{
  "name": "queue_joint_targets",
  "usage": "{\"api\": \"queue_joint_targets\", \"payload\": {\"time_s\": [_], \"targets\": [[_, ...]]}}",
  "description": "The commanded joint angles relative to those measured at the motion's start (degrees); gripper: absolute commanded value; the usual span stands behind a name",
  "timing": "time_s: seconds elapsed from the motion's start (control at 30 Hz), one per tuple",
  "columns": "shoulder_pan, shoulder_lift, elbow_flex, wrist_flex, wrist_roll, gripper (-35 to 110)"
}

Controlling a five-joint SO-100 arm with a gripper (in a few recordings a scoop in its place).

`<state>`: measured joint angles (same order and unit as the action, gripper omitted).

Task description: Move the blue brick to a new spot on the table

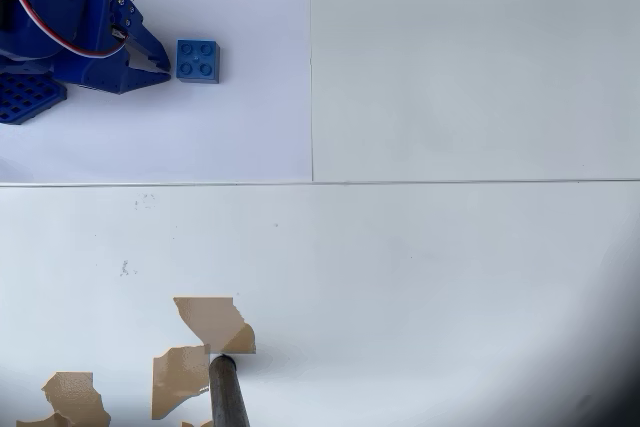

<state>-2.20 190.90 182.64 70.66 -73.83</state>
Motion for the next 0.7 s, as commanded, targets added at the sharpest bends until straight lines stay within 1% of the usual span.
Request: {"api": "queue_joint_targets", "payload": {"time_s": [0.0,0.23,0.37,0.43,0.53,0.67], "targets": [[-0.1,0.4,1.8,-1.1,0.1,0],[1.3,0.4,1.8,-0.9,-3.2,0],[0.2,-0.7,-3.8,1.4,-1.6,0],[-1.6,-5.3,-8.6,2.1,0.1,1],[-4.5,-16.6,-17.4,2.0,3.5,4],[-5.4,-34.6,-30.9,0.9,4.7,14]]}}
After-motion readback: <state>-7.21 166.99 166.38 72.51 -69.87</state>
